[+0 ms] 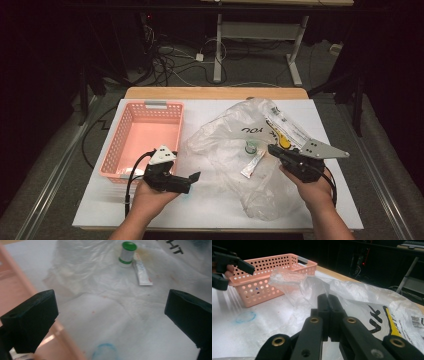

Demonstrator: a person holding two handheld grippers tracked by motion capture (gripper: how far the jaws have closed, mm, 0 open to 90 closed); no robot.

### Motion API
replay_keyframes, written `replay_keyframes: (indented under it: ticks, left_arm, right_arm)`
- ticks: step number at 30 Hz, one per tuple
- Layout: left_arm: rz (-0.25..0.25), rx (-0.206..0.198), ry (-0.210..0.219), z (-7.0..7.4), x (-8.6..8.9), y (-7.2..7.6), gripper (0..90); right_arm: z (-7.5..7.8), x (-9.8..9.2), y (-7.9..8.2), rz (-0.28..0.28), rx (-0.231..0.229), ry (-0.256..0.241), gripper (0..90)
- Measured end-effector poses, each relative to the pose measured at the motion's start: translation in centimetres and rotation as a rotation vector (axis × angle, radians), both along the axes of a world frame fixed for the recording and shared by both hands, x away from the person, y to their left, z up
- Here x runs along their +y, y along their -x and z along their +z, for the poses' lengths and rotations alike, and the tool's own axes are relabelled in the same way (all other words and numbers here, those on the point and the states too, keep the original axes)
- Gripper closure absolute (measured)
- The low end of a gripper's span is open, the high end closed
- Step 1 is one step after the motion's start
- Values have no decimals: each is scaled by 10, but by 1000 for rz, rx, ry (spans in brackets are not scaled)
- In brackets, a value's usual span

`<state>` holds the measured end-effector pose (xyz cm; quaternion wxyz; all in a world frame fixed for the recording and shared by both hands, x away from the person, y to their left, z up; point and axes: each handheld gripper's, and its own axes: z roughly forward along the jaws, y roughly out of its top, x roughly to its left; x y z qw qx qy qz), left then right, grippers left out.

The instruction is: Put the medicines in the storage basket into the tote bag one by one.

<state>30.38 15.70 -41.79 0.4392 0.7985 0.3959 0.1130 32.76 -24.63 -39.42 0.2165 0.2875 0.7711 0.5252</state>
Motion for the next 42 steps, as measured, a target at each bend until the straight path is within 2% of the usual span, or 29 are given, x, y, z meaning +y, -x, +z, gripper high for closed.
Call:
replay_keyframes:
  ticks: [2,5,8,10,18,23,30,36,39,41,42]
  left_arm:
    - [21,10,15,-1,10,-2,0]
    - [65,-5,-10,-1,22,-4,0]
    - [95,11,13,-1,35,-7,0]
    - [118,11,10,-1,42,-8,0]
    - [172,25,25,-3,72,-12,0]
    - [209,38,10,-5,85,-14,0]
    - [223,57,8,-7,89,-18,0]
    - [199,61,-17,-7,80,-21,0]
    - [185,73,-61,-8,69,-27,0]
    - [168,101,-50,-5,66,-31,6]
    - [163,112,-61,-3,64,-33,13]
  right_arm:
    - [0,0,0,0,1,-1,900]
    - [-1,-1,0,-2,4,-1,900]
    - [-1,-1,0,2,2,1,900]
    - [-1,-1,0,1,2,2,900]
    - [0,-2,1,-1,1,-2,900]
    - [0,-3,0,-4,-1,-4,900]
    - [-1,-2,-1,-1,2,2,900]
    - [-2,-2,-1,-5,6,1,900]
    - [-1,-3,-1,-3,6,-3,900]
    - [0,-3,-1,-4,6,-5,900]
    - [0,-3,0,-3,6,-6,900]
